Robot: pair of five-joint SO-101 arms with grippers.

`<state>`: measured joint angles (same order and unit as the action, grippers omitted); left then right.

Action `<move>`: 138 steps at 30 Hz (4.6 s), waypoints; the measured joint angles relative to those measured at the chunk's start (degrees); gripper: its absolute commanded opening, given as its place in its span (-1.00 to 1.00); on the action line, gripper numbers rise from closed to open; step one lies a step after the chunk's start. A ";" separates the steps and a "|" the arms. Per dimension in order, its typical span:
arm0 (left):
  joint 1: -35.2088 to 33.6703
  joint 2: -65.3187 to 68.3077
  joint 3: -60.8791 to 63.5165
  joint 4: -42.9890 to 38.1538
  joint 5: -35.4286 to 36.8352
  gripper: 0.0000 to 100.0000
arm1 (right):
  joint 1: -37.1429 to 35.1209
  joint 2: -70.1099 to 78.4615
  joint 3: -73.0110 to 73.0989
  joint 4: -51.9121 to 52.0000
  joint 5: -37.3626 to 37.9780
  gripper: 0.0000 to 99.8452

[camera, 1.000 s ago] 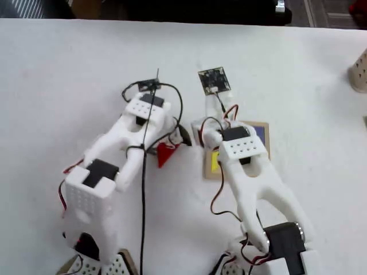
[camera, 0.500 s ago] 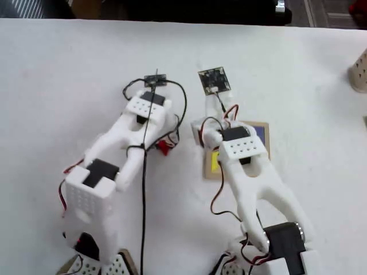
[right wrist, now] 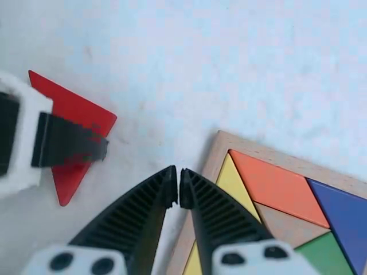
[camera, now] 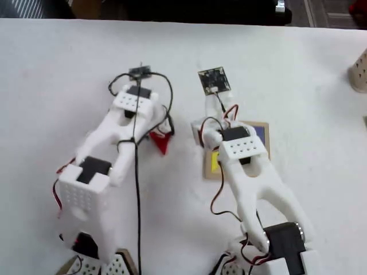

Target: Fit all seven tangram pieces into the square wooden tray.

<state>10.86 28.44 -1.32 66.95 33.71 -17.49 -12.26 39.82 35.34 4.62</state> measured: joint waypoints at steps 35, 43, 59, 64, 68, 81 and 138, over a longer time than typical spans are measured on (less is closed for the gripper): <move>0.00 7.56 -8.44 -3.60 3.25 -0.43 | -1.85 0.00 0.00 0.09 0.44 -0.96; 3.60 7.74 -10.37 -1.76 -5.63 -0.43 | -1.85 0.00 0.00 0.09 3.08 -0.96; 3.96 7.74 -10.55 -0.44 -11.78 -0.23 | -1.85 0.00 0.00 0.09 3.16 -0.96; 3.96 7.74 -10.55 0.62 -7.47 -0.23 | -1.85 0.00 0.00 0.09 3.16 -0.96; 3.96 7.74 -10.55 1.41 -6.42 -0.23 | -1.85 0.00 0.00 0.09 3.16 -0.96; 5.71 8.18 -10.20 3.87 -6.15 -0.36 | -1.85 0.00 0.00 0.09 3.16 -0.96; 4.84 8.35 -26.37 7.47 2.73 -0.56 | -1.85 0.00 0.00 0.09 3.16 -0.96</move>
<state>15.69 36.79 -27.69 74.42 36.44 -19.34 -12.26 39.82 35.43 7.78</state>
